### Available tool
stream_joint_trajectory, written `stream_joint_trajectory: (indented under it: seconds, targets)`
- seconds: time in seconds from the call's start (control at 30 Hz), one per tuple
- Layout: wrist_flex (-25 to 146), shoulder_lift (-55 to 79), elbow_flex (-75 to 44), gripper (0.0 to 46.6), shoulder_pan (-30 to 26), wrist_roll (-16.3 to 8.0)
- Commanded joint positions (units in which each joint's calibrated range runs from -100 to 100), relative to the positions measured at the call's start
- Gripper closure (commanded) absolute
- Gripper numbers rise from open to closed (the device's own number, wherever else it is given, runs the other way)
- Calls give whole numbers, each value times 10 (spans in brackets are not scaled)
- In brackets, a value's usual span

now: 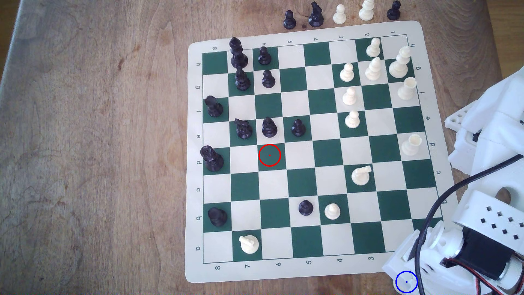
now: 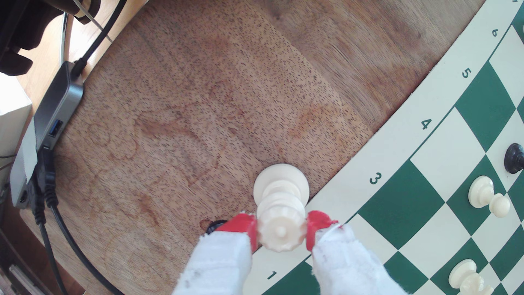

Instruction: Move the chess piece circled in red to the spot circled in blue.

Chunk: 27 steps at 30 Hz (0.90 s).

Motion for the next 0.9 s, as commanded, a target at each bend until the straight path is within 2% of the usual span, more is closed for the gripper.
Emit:
stream_joint_trajectory:
  seconds: [0.0, 0.13, 0.17, 0.3, 0.47, 0.87]
  targets:
    - [1, -5, -8, 411, -2, 1]
    - [8, -2, -7, 374, -4, 1]
    - [11, -1, -6, 342, -4, 1]
    - [24, -5, -2, 263, -3, 0]
    - [45, -25, 0, 212, 0, 1]
    - [65, -112, 40, 215, 16, -1]
